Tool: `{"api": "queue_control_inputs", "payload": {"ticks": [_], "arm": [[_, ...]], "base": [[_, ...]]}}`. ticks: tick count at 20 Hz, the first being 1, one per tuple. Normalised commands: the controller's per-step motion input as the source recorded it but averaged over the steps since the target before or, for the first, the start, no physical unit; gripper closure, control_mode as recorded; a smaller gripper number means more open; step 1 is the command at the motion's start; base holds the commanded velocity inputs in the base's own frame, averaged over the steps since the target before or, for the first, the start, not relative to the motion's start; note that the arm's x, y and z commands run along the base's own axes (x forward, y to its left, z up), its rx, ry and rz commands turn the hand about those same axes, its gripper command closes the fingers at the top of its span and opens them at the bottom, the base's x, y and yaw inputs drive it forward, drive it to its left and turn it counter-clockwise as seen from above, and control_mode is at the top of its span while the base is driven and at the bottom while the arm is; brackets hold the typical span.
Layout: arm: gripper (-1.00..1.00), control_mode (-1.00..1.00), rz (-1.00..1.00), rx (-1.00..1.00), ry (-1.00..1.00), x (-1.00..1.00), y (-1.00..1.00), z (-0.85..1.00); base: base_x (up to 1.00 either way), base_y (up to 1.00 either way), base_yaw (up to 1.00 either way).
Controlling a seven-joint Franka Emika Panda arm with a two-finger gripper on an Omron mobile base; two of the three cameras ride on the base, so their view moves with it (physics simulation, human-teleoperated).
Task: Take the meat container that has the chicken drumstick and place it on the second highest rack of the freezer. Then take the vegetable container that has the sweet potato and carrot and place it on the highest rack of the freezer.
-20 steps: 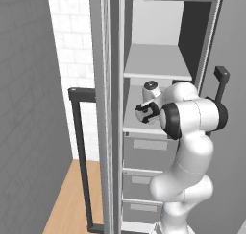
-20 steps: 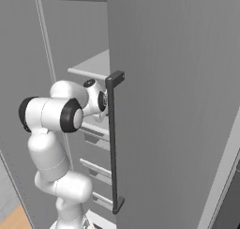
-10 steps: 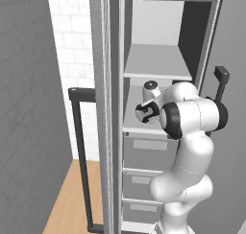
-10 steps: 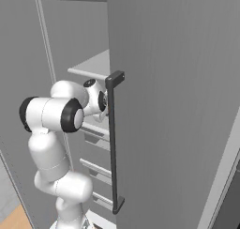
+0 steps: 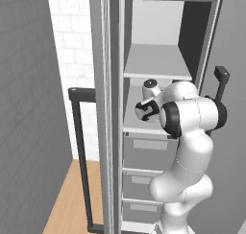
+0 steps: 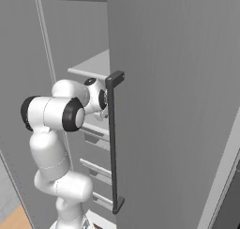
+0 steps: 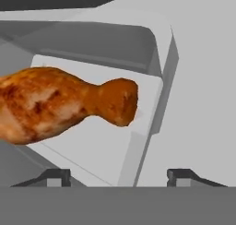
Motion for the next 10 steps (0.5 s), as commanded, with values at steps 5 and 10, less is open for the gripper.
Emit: {"api": "queue_control_inputs", "payload": {"ticks": [5,10], "arm": [[-1.00,-1.00,0.00,0.00,-0.05,-0.41,-0.01,0.00],[-1.00,-1.00,0.00,0.00,-0.15,-0.82,-0.01,-0.02]], "base": [[0.00,0.00,0.00],[0.00,0.00,0.00]]}}
